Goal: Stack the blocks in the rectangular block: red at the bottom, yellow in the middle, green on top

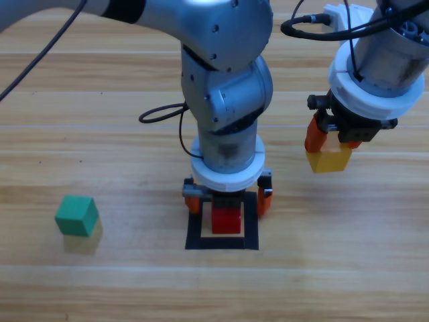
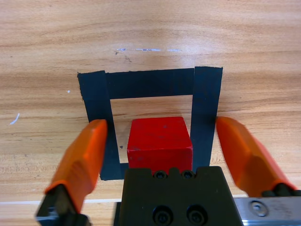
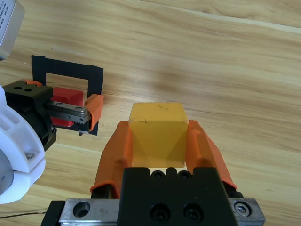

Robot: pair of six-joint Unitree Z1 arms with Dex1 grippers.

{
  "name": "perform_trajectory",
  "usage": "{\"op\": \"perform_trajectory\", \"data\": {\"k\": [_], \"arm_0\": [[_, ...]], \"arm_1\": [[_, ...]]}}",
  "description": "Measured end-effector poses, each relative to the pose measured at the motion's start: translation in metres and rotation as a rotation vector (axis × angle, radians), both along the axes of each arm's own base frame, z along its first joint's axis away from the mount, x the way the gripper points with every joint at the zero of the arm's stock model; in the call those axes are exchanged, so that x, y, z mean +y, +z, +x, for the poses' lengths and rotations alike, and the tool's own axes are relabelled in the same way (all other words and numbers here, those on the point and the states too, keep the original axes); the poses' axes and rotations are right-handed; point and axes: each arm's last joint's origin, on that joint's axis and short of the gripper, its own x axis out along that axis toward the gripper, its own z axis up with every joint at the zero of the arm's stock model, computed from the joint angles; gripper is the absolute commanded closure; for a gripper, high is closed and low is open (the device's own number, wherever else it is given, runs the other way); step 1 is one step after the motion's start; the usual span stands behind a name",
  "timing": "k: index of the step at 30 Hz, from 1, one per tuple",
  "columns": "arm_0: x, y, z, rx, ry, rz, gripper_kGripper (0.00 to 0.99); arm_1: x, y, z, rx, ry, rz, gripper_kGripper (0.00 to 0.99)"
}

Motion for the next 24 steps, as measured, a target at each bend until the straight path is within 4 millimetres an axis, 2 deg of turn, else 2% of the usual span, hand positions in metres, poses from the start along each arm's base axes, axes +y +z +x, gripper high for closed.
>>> {"op": "perform_trajectory", "data": {"k": [8,11,13,16,20,22,24], "arm_0": [[0.0,0.001,0.0,-0.002,0.002,-0.001,0.0],[0.002,0.01,-0.001,-0.016,0.003,-0.009,0.0],[0.008,0.026,-0.004,-0.028,0.006,-0.018,0.0],[0.027,0.069,-0.007,-0.07,0.025,-0.059,0.0],[0.069,0.125,-0.012,-0.136,0.046,-0.082,0.0],[0.094,0.14,-0.017,-0.153,0.063,-0.079,0.0],[0.115,0.147,-0.023,-0.156,0.063,-0.066,0.0]], "arm_1": [[0.0,0.0,0.0,0.001,0.0,0.001,0.975],[0.001,-0.001,0.0,0.002,-0.001,-0.001,0.973],[0.001,-0.003,0.001,0.006,-0.004,-0.003,0.973],[0.002,-0.004,0.002,0.01,-0.017,-0.003,0.975],[0.002,-0.003,0.002,0.014,-0.042,0.002,0.975],[0.004,0.002,0.003,0.013,-0.04,0.013,0.975],[0.007,0.01,0.006,0.002,-0.039,0.031,0.973]]}}
